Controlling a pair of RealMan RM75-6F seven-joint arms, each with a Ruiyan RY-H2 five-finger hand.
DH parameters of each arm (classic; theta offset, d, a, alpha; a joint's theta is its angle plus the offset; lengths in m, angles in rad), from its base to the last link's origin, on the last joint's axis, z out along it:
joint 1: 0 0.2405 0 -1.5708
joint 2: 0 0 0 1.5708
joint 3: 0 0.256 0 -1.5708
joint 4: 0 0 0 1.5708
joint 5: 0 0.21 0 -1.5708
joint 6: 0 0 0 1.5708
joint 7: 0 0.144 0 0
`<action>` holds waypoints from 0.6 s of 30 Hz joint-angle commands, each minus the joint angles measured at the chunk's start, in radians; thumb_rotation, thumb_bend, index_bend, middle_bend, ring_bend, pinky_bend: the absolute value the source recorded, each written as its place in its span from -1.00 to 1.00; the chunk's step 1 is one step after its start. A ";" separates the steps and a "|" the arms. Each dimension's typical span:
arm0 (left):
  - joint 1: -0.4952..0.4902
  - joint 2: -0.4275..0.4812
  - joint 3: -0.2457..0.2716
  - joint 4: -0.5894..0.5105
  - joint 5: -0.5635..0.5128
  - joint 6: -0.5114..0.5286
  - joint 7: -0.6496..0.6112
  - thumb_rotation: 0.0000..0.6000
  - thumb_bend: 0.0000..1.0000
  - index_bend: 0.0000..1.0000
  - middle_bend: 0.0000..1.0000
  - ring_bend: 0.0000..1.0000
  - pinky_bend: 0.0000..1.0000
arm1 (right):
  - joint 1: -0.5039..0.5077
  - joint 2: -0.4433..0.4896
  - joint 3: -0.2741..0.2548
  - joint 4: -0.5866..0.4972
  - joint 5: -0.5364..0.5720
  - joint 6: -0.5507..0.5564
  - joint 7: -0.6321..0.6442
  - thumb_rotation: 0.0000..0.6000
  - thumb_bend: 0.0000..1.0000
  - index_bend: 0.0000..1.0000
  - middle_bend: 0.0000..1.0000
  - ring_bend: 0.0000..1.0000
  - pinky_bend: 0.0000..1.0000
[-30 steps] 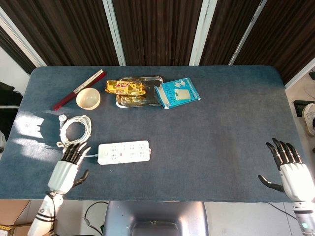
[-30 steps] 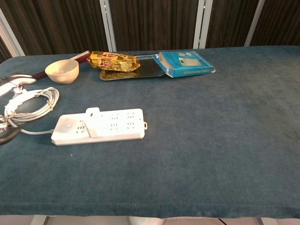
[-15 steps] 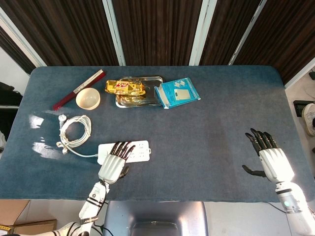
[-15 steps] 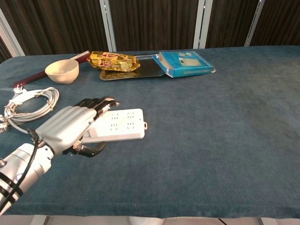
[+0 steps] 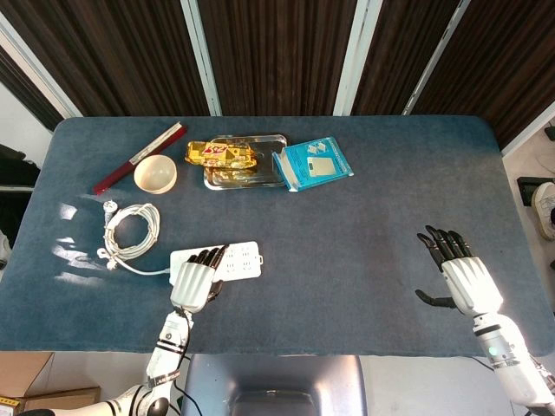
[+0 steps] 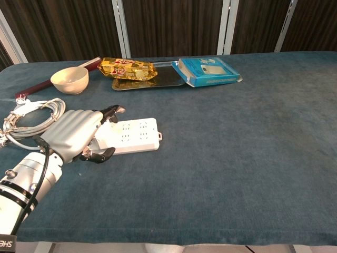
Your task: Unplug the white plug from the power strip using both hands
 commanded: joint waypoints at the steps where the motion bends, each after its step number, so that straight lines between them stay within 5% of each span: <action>1: -0.004 -0.001 -0.001 0.007 -0.005 0.002 0.004 1.00 -0.21 -0.51 -0.33 -0.24 0.08 | 0.018 -0.012 -0.007 0.005 -0.026 -0.014 -0.005 0.99 -0.36 -1.00 -1.00 -1.00 -1.00; 5: -0.004 0.003 0.006 0.010 0.002 0.017 -0.002 1.00 -0.17 -0.41 -0.23 -0.16 0.16 | 0.067 -0.057 -0.019 0.055 -0.122 -0.028 0.024 1.00 -0.34 -1.00 -1.00 -1.00 -1.00; 13: -0.001 -0.003 0.045 0.022 0.044 0.050 -0.037 1.00 -0.16 -0.37 -0.19 -0.13 0.20 | 0.241 -0.266 -0.043 0.270 -0.315 -0.100 0.150 0.99 0.37 -0.86 -0.88 -1.00 -1.00; 18: 0.003 -0.009 0.061 0.033 0.070 0.079 -0.057 1.00 -0.16 -0.37 -0.19 -0.12 0.21 | 0.318 -0.379 -0.051 0.346 -0.354 -0.149 0.146 0.99 0.53 -0.76 -0.80 -1.00 -1.00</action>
